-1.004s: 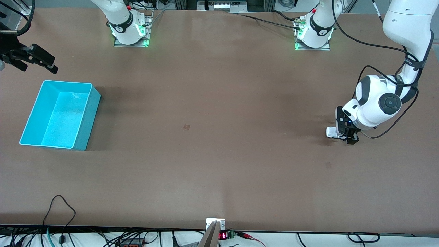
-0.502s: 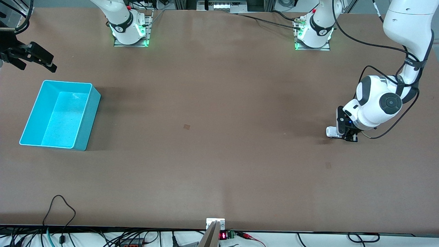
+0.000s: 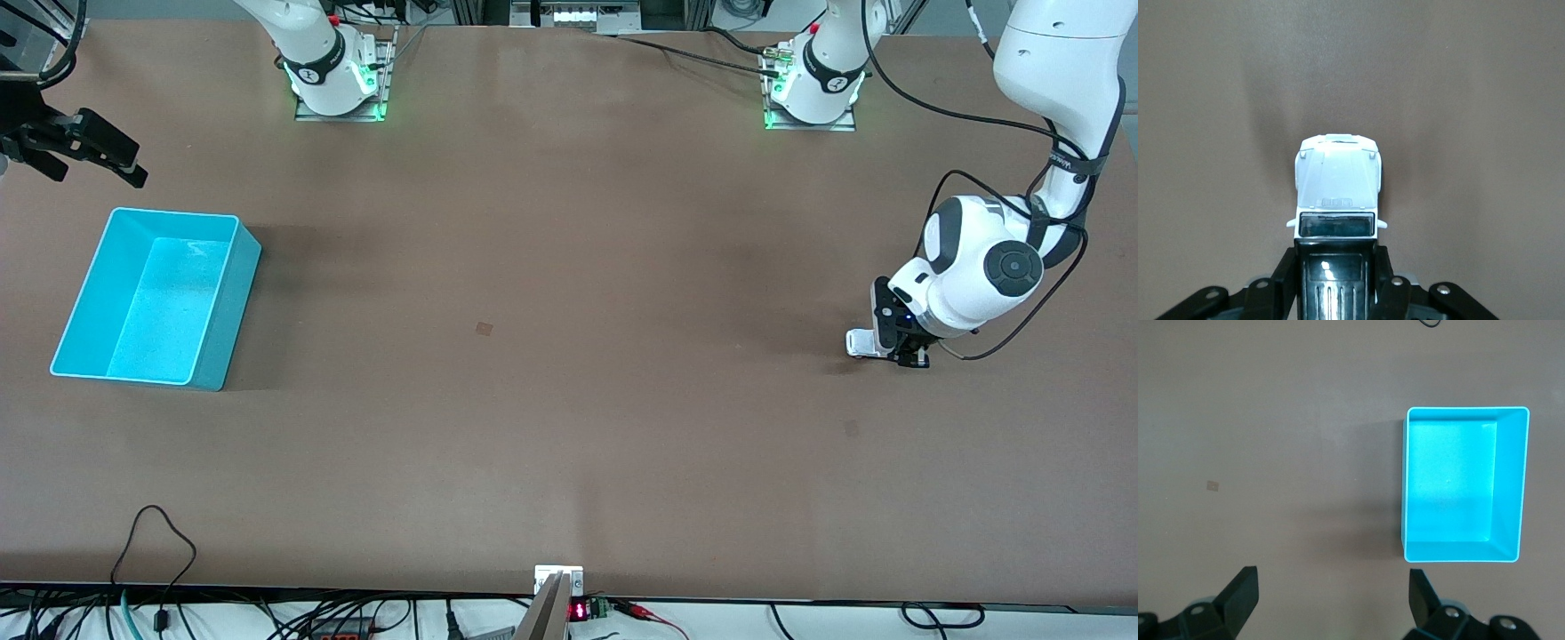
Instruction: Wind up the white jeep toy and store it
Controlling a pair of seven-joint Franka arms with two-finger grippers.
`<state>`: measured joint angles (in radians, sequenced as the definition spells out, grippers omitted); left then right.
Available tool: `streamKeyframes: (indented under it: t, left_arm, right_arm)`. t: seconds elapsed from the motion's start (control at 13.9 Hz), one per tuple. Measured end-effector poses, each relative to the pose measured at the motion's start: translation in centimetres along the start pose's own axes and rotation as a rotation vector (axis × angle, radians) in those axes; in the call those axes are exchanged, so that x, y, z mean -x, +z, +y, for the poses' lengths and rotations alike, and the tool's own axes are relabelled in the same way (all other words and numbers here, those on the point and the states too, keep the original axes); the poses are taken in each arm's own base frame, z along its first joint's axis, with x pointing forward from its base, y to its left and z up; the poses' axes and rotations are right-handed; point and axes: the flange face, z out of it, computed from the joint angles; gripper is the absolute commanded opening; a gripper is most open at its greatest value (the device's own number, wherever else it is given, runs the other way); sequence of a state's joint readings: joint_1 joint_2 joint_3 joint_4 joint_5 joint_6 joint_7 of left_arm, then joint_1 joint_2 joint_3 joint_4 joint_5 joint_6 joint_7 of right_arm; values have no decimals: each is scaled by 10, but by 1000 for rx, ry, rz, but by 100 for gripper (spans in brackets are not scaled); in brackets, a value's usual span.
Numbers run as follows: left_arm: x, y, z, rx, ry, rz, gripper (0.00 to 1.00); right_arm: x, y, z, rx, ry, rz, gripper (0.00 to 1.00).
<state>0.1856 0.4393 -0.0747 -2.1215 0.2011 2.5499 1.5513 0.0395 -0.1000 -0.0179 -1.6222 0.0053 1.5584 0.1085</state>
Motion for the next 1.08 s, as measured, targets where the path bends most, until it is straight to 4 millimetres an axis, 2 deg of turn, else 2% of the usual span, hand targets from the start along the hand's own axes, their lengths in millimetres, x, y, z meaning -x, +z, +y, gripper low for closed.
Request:
streamKeyframes:
  t: [0.14,0.22,0.36,0.79,0.93,1.08]
  left_arm:
    - [7,1,1,0,-17,0,18]
    - [18,1,1,1,-35,0,18]
    - [50,4,5,2,-66,0,18]
    - [165,14,13,-17,-2,-8,18]
    - [189,15,17,-24,4,-12,19]
    - [198,16,18,-27,3,-13,19]
  right_arm:
    - [0,0,0,0,0,0,100]
    - [0,0,0,0,0,0,100]
    - [0,0,0,0,0,0,100]
    - [0,0,0,0,0,1,100]
    - [0,-1,0,0,0,1,100]
    - [0,-1,0,0,0,2,100]
